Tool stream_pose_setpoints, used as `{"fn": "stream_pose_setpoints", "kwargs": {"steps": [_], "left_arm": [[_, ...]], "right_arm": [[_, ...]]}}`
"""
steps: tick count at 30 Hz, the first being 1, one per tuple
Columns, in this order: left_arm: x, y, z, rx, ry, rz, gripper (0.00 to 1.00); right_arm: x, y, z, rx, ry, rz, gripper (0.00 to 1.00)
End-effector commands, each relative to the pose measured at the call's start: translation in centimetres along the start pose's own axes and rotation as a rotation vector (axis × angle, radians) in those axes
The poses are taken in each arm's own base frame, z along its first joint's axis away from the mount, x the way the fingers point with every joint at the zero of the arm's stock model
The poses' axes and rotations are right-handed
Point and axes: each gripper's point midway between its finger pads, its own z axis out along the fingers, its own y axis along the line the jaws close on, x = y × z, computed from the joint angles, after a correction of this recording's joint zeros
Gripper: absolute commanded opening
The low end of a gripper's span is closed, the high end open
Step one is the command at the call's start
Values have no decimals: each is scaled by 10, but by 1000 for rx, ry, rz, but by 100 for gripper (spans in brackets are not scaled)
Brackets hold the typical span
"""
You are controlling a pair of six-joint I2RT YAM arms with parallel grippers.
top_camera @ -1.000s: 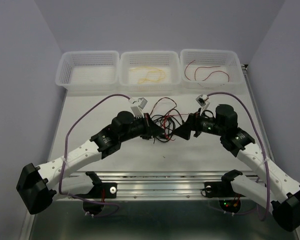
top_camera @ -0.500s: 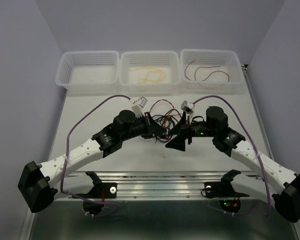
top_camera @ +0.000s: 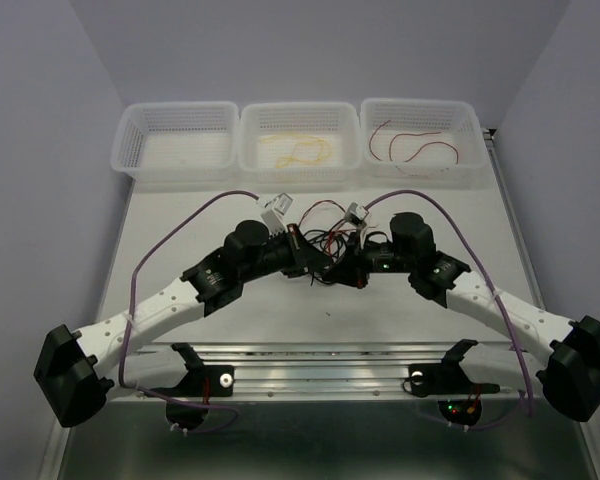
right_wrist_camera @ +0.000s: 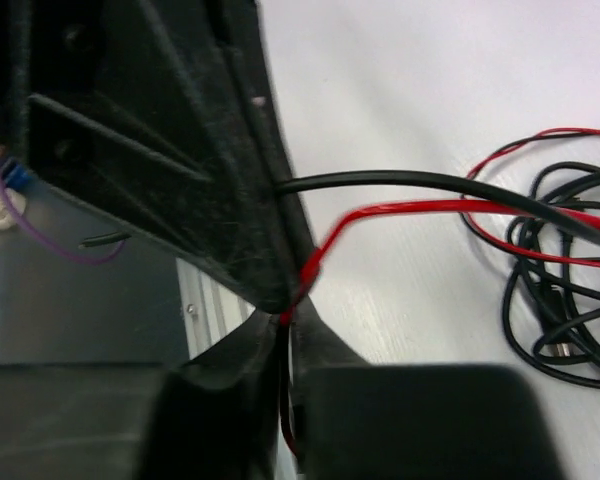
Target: Untangle the cables
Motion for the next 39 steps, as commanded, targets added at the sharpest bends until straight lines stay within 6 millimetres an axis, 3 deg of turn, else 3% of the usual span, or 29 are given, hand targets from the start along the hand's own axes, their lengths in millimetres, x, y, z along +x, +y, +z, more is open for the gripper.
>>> {"fn": "stream_pose_setpoints", "kwargs": {"steps": [1, 3, 4, 5, 6, 10, 12, 14, 16, 18, 19, 21, 23, 25, 26, 28, 29, 31, 32, 34, 36, 39], "left_arm": [[-22, -34, -15, 78, -75, 20, 0], [-30, -29, -16, 26, -106, 21, 0], [-36, -15, -17, -50, -139, 25, 0], [-47, -19, -20, -69, -175, 27, 0], [-51, -10, -22, -118, -193, 24, 0], [-92, 22, -47, -337, -384, -1, 0], [-109, 38, -64, -424, -441, -32, 0], [-129, 40, -87, -466, -515, -47, 0], [-158, 49, -116, -517, -630, -71, 0], [-183, 42, -141, -528, -722, -71, 0], [-198, 46, -157, -565, -782, -80, 0], [-218, 32, -177, -577, -836, -56, 0], [-239, 20, -198, -592, -907, -53, 0], [-252, 25, -208, -655, -943, -52, 0], [-262, 24, -222, -684, -978, -56, 0], [-273, 35, -226, -742, -978, -57, 0], [-282, 40, -240, -781, -1006, -59, 0], [-290, 57, -247, -847, -1007, -71, 0], [-299, 66, -266, -888, -1042, -86, 0], [-305, 77, -272, -892, -1025, -93, 0], [-312, 94, -305, -956, -1084, -132, 0], [-313, 108, -333, -1022, -1116, -161, 0]], "right_arm": [[-38, -16, -1, 141, -116, -24, 1], [-39, -37, -8, 286, -135, 49, 1], [-43, -44, -13, 346, -160, 72, 1], [-45, -54, -19, 415, -180, 91, 1], [-39, -73, -28, 539, -193, 151, 1], [-39, -109, -62, 805, -264, 231, 1], [-41, -128, -84, 922, -309, 275, 0], [-45, -141, -101, 986, -342, 306, 1], [-52, -161, -132, 1091, -391, 346, 1], [-58, -175, -157, 1185, -430, 359, 1], [-70, -179, -167, 1218, -458, 355, 1], [-88, -188, -191, 1280, -519, 362, 1], [-92, -201, -209, 1332, -546, 390, 1], [-97, -208, -223, 1357, -565, 406, 1], [-95, -216, -235, 1386, -569, 424, 1], [-93, -223, -248, 1409, -577, 441, 1], [-90, -229, -262, 1441, -586, 460, 1], [-85, -233, -273, 1455, -590, 481, 1], [-80, -236, -278, 1464, -586, 496, 1], [-74, -241, -291, 1478, -594, 524, 1], [-65, -248, -302, 1495, -594, 559, 1], [-59, -252, -314, 1517, -601, 580, 1]]}}
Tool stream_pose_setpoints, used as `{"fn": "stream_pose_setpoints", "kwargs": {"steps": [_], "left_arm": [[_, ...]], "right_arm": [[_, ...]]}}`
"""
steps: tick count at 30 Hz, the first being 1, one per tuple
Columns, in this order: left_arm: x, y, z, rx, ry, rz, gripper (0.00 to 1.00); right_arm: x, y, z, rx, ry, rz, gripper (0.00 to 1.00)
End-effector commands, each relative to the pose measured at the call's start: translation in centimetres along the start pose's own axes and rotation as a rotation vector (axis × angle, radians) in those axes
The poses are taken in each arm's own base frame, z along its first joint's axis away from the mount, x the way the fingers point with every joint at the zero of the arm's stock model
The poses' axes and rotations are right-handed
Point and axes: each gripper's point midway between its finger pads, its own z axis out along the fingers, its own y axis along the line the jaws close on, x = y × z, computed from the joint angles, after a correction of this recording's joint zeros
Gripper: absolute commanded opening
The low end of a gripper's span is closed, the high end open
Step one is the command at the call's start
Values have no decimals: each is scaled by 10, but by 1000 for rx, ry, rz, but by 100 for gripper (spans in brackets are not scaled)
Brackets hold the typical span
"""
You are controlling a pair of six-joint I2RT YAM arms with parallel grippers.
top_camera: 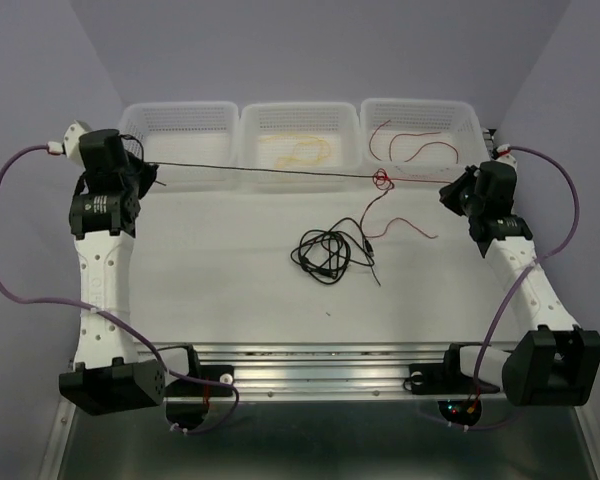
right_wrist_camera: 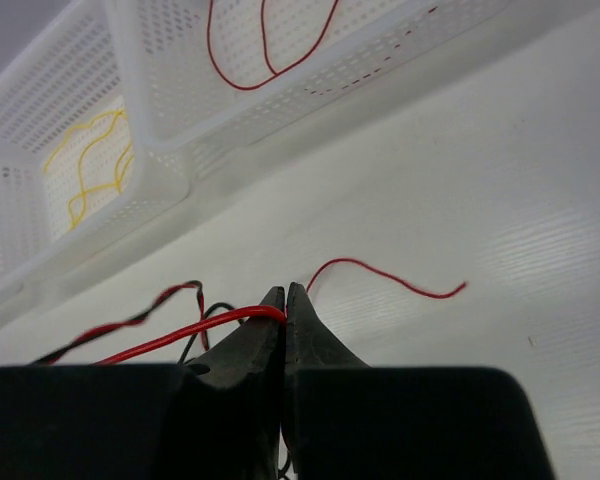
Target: Untangle the cables
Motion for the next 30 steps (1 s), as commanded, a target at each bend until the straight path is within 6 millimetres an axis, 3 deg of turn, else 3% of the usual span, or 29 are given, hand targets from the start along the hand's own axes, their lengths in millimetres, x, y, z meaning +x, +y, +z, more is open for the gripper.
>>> {"fn": "stream_pose_setpoints", "kwargs": {"steps": [1, 5, 9, 13, 16, 18, 19, 20, 22, 23, 25, 26, 28, 29, 30], "left_arm": [[-96, 44, -28, -136, -286, -27, 0], [-115, 73, -34, -201, -309, -33, 0], [-138, 101, -53, -320, -370, -37, 0], [-147, 119, -59, -376, -395, -39, 0], [-138, 127, -50, -363, -349, -65, 0], [-123, 125, -32, -301, -291, -63, 0], [-108, 112, -27, -213, -233, -70, 0], [-92, 116, -14, -183, -193, -73, 0], [-72, 108, -10, -134, -164, -79, 0], [-46, 107, 2, -136, -118, -57, 0], [-20, 103, 7, -141, -104, -44, 0], [6, 117, 16, -169, -47, -38, 0], [28, 131, 20, -200, -11, -49, 2], [50, 146, 26, -230, 35, -59, 9], [60, 152, 28, -239, 53, -60, 18]], "right_arm": [[-17, -62, 4, 216, -55, 34, 1], [-24, -75, 8, 256, -62, 43, 1], [-36, -102, 10, 334, -82, 70, 1], [-39, -121, 14, 407, -87, 77, 1], [-38, -126, 17, 417, -71, 56, 1], [-39, -110, 21, 322, -54, 32, 1], [-33, -86, 22, 197, -21, 26, 1], [-31, -72, 22, 135, -16, 7, 1], [-29, -47, 21, 69, -18, -56, 1], [-24, -27, 18, 32, -15, -87, 1], [-25, -9, 14, -8, -30, -108, 1], [-22, 5, 12, -43, -33, -127, 1], [-25, 21, 7, -85, -50, -155, 1], [-27, 37, 1, -126, -60, -174, 1], [-28, 46, -2, -152, -69, -200, 1]]}}
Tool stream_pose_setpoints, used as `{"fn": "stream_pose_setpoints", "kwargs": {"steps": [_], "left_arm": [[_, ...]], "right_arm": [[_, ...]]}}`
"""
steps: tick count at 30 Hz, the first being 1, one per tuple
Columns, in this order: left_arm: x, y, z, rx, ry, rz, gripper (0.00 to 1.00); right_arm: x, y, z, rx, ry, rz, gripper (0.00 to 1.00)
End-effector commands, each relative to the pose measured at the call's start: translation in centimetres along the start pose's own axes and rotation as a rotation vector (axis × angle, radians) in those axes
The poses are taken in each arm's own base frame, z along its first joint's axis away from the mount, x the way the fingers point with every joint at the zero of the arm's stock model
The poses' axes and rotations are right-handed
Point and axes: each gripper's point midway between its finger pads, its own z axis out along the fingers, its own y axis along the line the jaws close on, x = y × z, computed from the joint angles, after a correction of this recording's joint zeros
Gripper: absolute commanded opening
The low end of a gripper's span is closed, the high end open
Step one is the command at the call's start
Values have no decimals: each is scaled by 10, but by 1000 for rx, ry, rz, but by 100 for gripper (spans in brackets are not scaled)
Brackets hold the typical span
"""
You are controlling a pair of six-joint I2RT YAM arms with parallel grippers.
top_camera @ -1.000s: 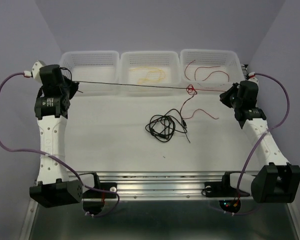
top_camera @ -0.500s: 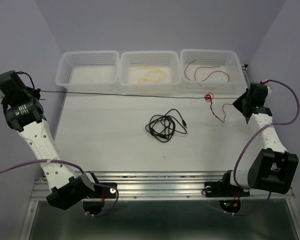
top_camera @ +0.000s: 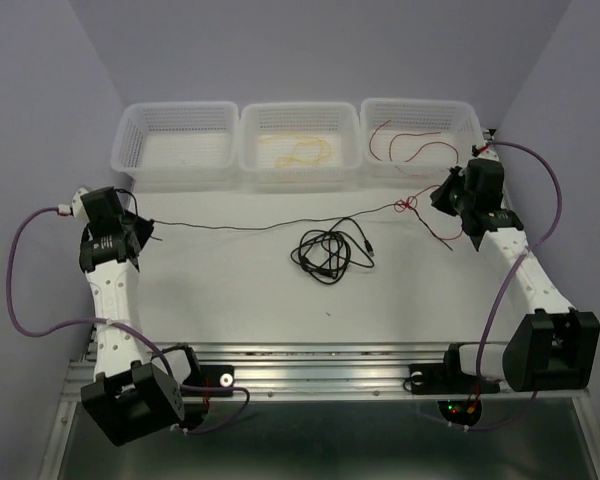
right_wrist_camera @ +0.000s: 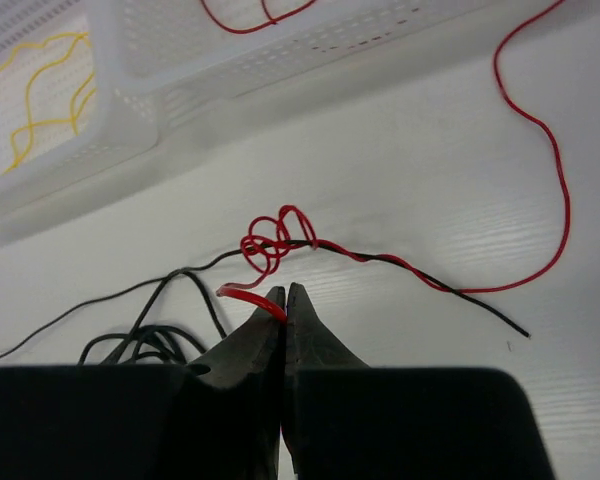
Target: Untangle the cables
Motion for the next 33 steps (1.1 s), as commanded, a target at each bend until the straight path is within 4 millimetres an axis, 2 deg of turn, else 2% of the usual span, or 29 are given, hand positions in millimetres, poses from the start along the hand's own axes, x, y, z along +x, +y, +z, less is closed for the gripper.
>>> {"fn": "stream_pose_setpoints", "kwargs": {"steps": [1, 2, 3, 4, 6, 7, 9, 11, 12, 13, 15, 16, 17, 18, 19, 20, 21, 23, 24, 25, 28, 29, 31, 33], "left_arm": [[21, 18, 11, -22, -17, -38, 48], [37, 28, 19, -39, 14, -33, 69], [47, 29, 22, -36, 33, -19, 90], [55, 31, 25, -44, 51, -11, 99], [72, 29, 27, -47, 94, 35, 99], [74, 30, 27, -75, 92, 52, 99], [76, 24, 23, -86, 87, 86, 99], [81, 6, 15, -49, 85, 157, 99], [77, -12, 8, 15, 70, 217, 99], [84, -50, -3, 193, 94, 268, 99], [108, -97, -29, 472, 162, 366, 99], [128, -122, -55, 675, 235, 426, 99], [134, -137, -67, 774, 232, 451, 99], [148, -161, -88, 902, 214, 489, 99], [155, -169, -89, 916, 196, 514, 99], [173, -186, -107, 1014, 181, 592, 99], [194, -191, -106, 1050, 225, 649, 99], [224, -202, -119, 1158, 272, 761, 99], [241, -212, -135, 1233, 265, 839, 99], [256, -217, -127, 1219, 270, 874, 99], [275, -233, -131, 1257, 255, 953, 99], [288, -234, -125, 1263, 288, 978, 99], [295, -243, -124, 1292, 296, 992, 98], [294, -250, -123, 1291, 281, 990, 87]], "right_arm": [[-55, 63, -30, -183, -183, -110, 1], [-55, 75, -35, -224, -191, -128, 1], [-51, 98, -44, -291, -199, -173, 1], [-48, 110, -49, -326, -201, -199, 1], [-47, 133, -61, -392, -223, -254, 1], [-39, 151, -69, -438, -219, -282, 1], [-35, 168, -79, -489, -222, -311, 1], [-29, 194, -97, -607, -217, -342, 1], [-31, 204, -106, -658, -225, -336, 1], [-25, 216, -119, -740, -210, -349, 1], [-21, 230, -133, -825, -189, -341, 1], [-17, 241, -146, -898, -163, -340, 1], [-15, 244, -151, -926, -145, -332, 1], [-14, 247, -154, -943, -133, -321, 1], [-12, 250, -159, -967, -112, -311, 1], [-15, 253, -160, -975, -103, -302, 1], [-12, 253, -160, -973, -78, -299, 1], [-12, 255, -161, -978, -52, -292, 1], [-14, 257, -162, -979, -49, -288, 1], [-12, 259, -165, -995, -35, -282, 1], [-12, 262, -171, -1022, -24, -275, 1], [-12, 263, -173, -1035, -13, -270, 1], [-13, 264, -176, -1040, -11, -271, 1], [-15, 264, -178, -1037, -10, -266, 1]]}}
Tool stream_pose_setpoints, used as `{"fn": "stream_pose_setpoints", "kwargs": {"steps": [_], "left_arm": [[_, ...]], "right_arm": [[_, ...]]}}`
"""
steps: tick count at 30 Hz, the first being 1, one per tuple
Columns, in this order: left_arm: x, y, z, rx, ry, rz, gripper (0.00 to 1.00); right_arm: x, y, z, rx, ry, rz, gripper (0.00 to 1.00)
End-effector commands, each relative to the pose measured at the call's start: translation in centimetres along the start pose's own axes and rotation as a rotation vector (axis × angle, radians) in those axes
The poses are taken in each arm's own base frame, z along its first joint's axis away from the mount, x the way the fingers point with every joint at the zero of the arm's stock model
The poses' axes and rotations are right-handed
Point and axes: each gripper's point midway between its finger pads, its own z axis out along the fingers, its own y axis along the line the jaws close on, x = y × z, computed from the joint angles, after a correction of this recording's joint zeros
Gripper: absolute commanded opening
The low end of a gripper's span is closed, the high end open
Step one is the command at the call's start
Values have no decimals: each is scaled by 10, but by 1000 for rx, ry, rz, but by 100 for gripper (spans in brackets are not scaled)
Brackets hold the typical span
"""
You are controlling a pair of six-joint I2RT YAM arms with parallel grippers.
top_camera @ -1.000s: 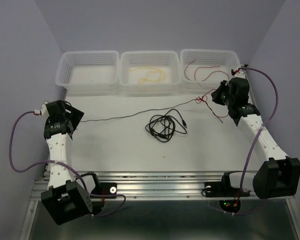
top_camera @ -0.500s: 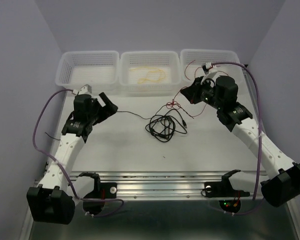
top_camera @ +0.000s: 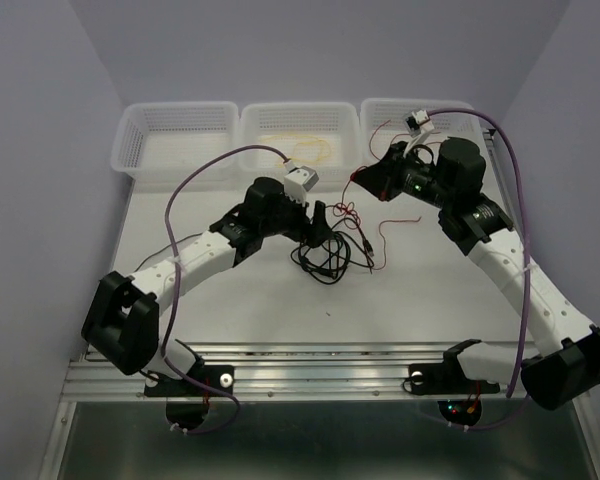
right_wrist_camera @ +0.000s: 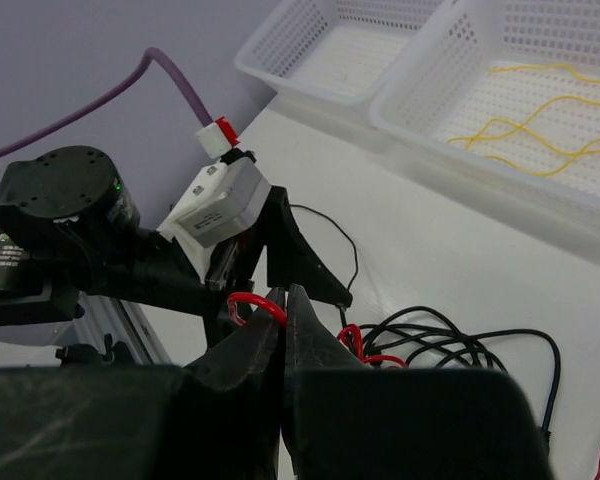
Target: Untangle the cables
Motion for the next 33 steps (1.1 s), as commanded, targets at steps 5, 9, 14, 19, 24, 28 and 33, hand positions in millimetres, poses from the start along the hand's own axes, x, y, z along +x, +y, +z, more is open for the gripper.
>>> {"fn": "stream_pose_setpoints", "kwargs": {"steps": [5, 9, 14, 19, 24, 28, 33], "left_arm": [[-52, -2, 0, -16, -143, 103, 20], [-56, 10, -7, -101, -157, 94, 20], [-75, 22, -25, -218, -204, 55, 0], [-123, 49, -76, -477, -329, -90, 0], [-167, 92, -157, -701, -471, -223, 0], [-196, 121, -225, -783, -630, -333, 0], [-218, 131, -276, -850, -728, -389, 0]], "right_arm": [[-26, 21, -10, -36, -54, -21, 1], [-25, 20, -13, -24, -46, -14, 1], [-27, -5, -14, 127, -71, 24, 1], [6, -93, -28, 560, -88, 103, 1], [66, -185, -70, 882, -45, 242, 1], [90, -238, -113, 1055, -41, 320, 1], [115, -255, -125, 1088, 14, 358, 1]]}}
